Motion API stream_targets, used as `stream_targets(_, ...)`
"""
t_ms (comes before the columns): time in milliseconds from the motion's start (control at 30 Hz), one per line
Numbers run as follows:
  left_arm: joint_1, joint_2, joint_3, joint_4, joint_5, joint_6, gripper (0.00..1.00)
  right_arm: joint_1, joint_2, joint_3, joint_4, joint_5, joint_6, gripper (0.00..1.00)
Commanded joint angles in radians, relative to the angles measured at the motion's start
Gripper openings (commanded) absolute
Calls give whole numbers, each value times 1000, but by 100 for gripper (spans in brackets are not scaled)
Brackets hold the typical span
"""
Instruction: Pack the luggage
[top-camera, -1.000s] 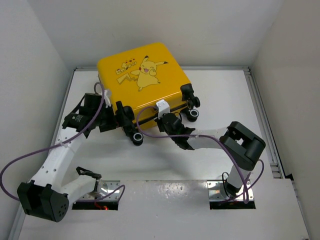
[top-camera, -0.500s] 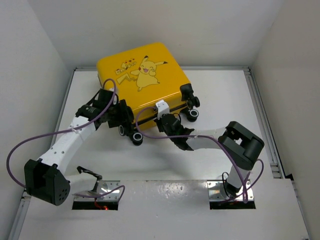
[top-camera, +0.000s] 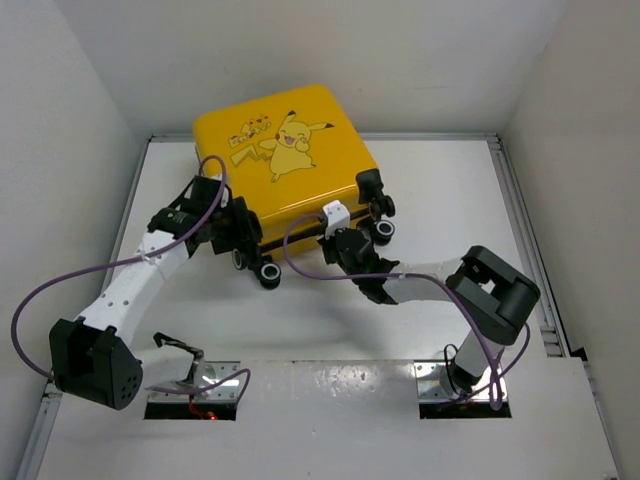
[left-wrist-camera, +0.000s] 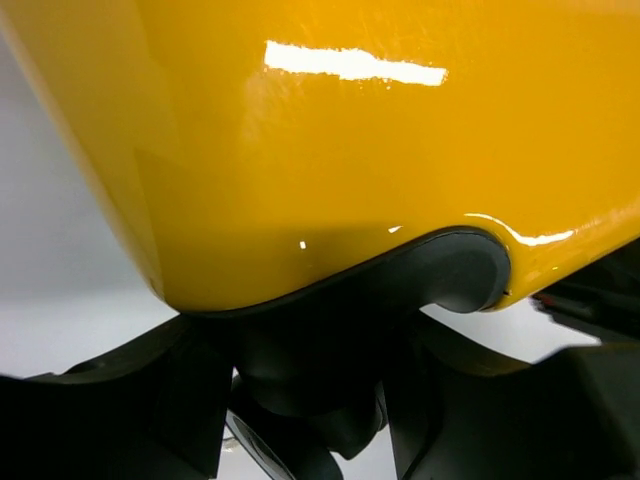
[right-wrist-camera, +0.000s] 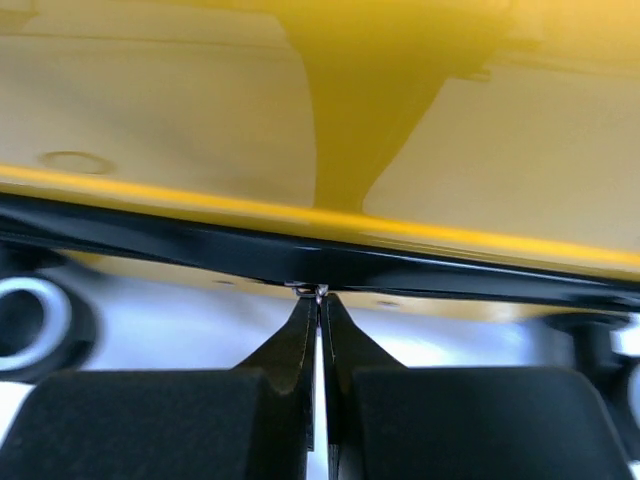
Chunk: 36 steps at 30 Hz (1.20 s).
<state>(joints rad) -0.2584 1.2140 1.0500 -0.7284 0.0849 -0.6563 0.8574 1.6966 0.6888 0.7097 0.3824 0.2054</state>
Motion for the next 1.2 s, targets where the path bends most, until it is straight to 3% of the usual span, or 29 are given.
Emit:
stream_targets(0, 99, 19, 1, -34, -194, 4, 0, -72, -61, -37, 19, 78, -11, 0)
stream_targets(533, 283, 79, 10, -54, -165, 4, 0, -216, -173, -172, 16, 79, 5, 0)
stream_targets(700, 387, 113, 1, -54, -105, 24, 0, -284, -209, -219, 31, 55, 18, 0)
stream_targets(933, 446, 157, 12, -54, -27, 73, 0, -380, -193, -244, 76, -25, 48, 0)
stream_targets(1167, 446, 190, 21, -42, -144, 148, 0, -422, -114, -198, 149, -100, 48, 0)
